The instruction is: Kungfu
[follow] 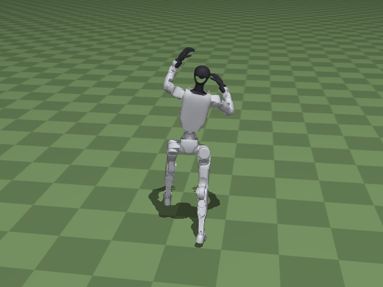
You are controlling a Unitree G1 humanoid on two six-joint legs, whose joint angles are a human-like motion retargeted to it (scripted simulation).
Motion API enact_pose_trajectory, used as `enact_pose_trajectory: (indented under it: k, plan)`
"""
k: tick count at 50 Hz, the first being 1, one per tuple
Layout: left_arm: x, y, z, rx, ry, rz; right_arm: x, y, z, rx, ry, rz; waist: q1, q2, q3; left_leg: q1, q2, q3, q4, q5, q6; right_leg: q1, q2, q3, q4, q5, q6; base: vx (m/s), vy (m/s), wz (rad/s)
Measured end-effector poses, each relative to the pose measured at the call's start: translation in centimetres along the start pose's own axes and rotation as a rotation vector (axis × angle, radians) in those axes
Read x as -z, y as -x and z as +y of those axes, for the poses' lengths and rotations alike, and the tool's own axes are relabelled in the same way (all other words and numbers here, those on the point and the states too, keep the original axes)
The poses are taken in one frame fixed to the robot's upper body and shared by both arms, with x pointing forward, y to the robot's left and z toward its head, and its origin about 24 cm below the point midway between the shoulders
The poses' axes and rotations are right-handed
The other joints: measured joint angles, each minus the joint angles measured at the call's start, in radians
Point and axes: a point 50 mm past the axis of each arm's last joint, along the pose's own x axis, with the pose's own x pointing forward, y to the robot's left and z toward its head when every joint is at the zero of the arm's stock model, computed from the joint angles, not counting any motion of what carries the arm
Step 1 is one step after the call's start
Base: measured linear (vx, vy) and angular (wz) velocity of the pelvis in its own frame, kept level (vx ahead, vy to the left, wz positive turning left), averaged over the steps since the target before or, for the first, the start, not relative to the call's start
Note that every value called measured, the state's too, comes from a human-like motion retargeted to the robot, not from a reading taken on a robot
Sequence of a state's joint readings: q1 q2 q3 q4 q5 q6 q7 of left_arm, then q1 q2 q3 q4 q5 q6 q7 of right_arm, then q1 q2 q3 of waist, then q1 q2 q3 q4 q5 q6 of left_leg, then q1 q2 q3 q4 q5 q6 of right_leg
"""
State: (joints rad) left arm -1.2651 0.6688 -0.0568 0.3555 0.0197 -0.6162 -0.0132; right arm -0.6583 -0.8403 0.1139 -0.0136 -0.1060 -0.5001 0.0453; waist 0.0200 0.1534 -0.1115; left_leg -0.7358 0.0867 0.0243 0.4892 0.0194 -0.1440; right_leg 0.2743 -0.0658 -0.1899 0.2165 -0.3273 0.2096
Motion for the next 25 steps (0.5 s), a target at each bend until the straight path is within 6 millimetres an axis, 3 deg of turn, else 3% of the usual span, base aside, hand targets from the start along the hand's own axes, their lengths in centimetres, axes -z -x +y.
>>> enact_pose_trajectory:
  k: [3,5,7,8,10,13,15,17,20,23,25]
  plan:
    - [-0.7,-0.9,1.0,-0.027,-0.052,-0.029,4.4,-3.1,0.4,-0.065,0.277,0.128,0.109,-0.06,-0.05,-0.083,-0.027,0.0,0.063,-0.023,-0.009,-0.001,-0.004,-0.013,-0.021,-0.059,-0.001,0.16,0.0,0.91]
    - [-1.5,-1.0,2.1,-0.056,-0.147,-0.058,8.4,-4.6,2.4,-0.124,0.525,0.263,0.179,-0.076,-0.048,-0.11,-0.018,0.001,0.094,-0.035,-0.013,-0.008,-0.015,-0.047,-0.014,-0.095,-0.019,0.04,-0.07,-0.08]
    - [-1.9,-0.8,2.8,-0.108,-0.253,-0.069,12.4,-3.9,3.0,-0.161,0.811,0.589,0.213,-0.073,-0.028,-0.12,-0.021,-0.017,0.111,-0.041,-0.013,-0.005,-0.012,-0.071,-0.007,-0.119,-0.032,-0.1,-0.09,0.24]
    - [-2.1,-0.8,2.9,-0.134,-0.289,-0.08,13.9,-2.8,2.0,-0.196,0.95,0.822,0.22,-0.077,-0.017,-0.125,-0.034,-0.032,0.112,-0.039,-0.013,-0.002,-0.006,-0.078,-0.007,-0.127,-0.027,-0.11,-0.14,0.68]
    - [-2.4,-0.8,2.7,-0.157,-0.329,-0.096,15.0,-0.5,1.6,-0.296,1.033,1.173,0.217,-0.099,-0.009,-0.135,-0.063,-0.053,0.111,-0.033,-0.01,0.003,0.001,-0.096,-0.008,-0.131,-0.003,-0.01,-0.18,0.87]
    - [-2.2,-0.1,1.8,-0.112,-0.322,-0.074,14.8,-1.3,4.8,-0.369,0.755,1.016,0.2,-0.119,-0.01,-0.138,-0.062,-0.048,0.106,-0.023,0.001,0.007,0.01,-0.132,-0.009,-0.104,0.025,0.12,-0.14,0.47]
    - [-1.8,0.8,1.6,-0.1,-0.294,-0.04,13.7,-2.3,6.9,-0.299,0.702,0.817,0.198,-0.113,-0.008,-0.139,-0.041,-0.034,0.107,-0.024,0.01,0.001,0.019,-0.128,-0.011,-0.084,0.036,0.06,-0.02,-0.15]
    - [-1.8,1.6,1.2,-0.089,-0.259,-0.028,12.9,-2.4,7.7,-0.158,0.731,0.707,0.195,-0.115,-0.002,-0.148,-0.028,-0.014,0.114,-0.028,0.029,-0.008,0.017,-0.121,-0.02,-0.07,0.034,-0.01,0.01,-0.3]
    - [-2.1,2.6,-0.4,-0.055,-0.19,-0.03,13.3,-1.0,8.2,-0.066,0.648,0.838,0.199,-0.134,0.005,-0.158,-0.025,0.013,0.119,-0.038,0.055,-0.015,0.009,-0.104,-0.044,-0.037,0.033,0.12,0.03,-0.25]
    - [-2.7,4.0,-3.1,0.003,-0.143,-0.043,13.7,0.1,9.7,-0.029,0.303,1.054,0.218,-0.145,0.015,-0.153,-0.002,0.036,0.123,-0.062,0.065,-0.017,0.004,-0.102,-0.071,0.042,0.05,0.17,0.0,-0.5]
    - [-3.2,5.3,-5.2,0.042,-0.099,-0.045,13.4,-0.3,11.0,0.039,-0.006,1.113,0.235,-0.138,0.018,-0.155,0.036,0.025,0.129,-0.076,0.054,-0.028,0.026,-0.089,-0.087,0.128,0.052,0.2,-0.04,-0.87]
